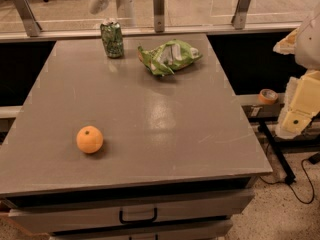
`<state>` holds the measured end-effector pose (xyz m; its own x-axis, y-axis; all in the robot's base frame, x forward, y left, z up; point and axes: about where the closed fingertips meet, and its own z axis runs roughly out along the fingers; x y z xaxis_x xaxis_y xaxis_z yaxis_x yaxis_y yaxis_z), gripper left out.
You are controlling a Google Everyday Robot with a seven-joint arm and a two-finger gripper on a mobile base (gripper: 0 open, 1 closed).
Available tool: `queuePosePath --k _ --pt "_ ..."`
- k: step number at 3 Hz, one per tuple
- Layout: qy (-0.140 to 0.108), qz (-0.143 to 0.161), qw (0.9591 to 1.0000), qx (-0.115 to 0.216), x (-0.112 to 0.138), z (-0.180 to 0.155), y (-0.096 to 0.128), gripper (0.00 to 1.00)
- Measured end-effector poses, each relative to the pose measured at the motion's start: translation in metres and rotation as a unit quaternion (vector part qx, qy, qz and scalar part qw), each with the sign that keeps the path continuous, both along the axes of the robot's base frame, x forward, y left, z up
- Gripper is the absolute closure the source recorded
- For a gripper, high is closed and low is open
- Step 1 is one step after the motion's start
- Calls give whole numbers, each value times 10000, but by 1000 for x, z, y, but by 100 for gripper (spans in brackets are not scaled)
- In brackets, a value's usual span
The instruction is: Pick orange
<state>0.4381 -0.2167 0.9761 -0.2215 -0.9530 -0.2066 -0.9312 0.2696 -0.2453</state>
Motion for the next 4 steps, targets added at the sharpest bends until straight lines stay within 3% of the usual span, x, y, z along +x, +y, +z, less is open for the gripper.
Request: queuePosePath --k 1,2,3,4 --pt "-2 29 10000 30 0 0 3 0" --pt "-18 517 9973 529 -9 -4 45 0" --pt "-45 1155 9853 1259 -27 -14 122 0" --pt "-231 1670 9712 1686 -44 -29 210 0"
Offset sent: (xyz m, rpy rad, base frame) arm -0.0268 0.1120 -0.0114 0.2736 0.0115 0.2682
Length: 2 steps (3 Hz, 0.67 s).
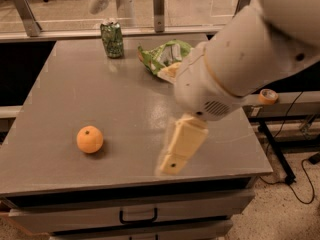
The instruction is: Pick orange
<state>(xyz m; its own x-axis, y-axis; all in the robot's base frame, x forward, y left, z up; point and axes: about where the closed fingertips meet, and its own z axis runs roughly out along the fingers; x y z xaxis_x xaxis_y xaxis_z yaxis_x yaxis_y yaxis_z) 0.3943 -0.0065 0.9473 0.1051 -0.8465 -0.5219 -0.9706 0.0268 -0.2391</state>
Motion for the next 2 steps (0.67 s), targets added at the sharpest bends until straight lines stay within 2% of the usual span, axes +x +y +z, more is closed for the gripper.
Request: queuePosePath --k 1,2 --pt "-249 -62 9996 141 9 5 13 0" --pt "-280 -173 9994 127 9 3 20 0"
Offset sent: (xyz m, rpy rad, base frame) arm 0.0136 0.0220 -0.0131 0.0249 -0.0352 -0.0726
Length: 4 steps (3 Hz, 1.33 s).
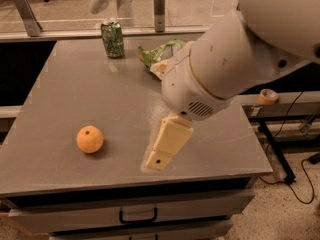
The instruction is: Pick orange
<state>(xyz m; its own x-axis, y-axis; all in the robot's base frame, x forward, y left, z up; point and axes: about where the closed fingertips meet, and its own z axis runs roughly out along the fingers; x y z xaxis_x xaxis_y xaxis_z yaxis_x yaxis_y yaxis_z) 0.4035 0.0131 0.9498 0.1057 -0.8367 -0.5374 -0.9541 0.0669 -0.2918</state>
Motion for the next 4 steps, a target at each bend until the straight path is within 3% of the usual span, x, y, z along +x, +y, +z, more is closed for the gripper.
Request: queuePosePath --k 2,4 --pt "168 -307 9982 483 30 -54 40 0" --pt "307 -73 9949 953 51 -77 98 0"
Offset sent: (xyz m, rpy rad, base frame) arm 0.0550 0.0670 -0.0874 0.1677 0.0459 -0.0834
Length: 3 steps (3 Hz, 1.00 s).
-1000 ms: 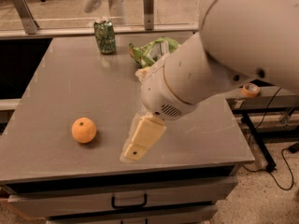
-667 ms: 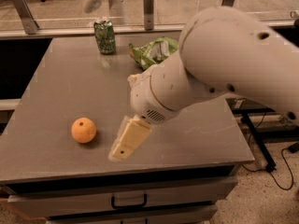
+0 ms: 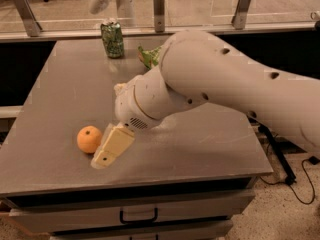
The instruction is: Pick orange
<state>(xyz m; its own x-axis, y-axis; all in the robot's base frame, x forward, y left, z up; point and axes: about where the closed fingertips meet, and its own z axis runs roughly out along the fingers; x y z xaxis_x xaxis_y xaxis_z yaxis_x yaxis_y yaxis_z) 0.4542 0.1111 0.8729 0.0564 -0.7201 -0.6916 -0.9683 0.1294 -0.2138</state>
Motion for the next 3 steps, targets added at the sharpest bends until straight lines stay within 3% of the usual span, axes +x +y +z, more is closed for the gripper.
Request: queuePosePath --k 1,3 --pt "108 93 9998 120 8 -10 19 0" --pt "477 428 9976 261 20 -31 49 41"
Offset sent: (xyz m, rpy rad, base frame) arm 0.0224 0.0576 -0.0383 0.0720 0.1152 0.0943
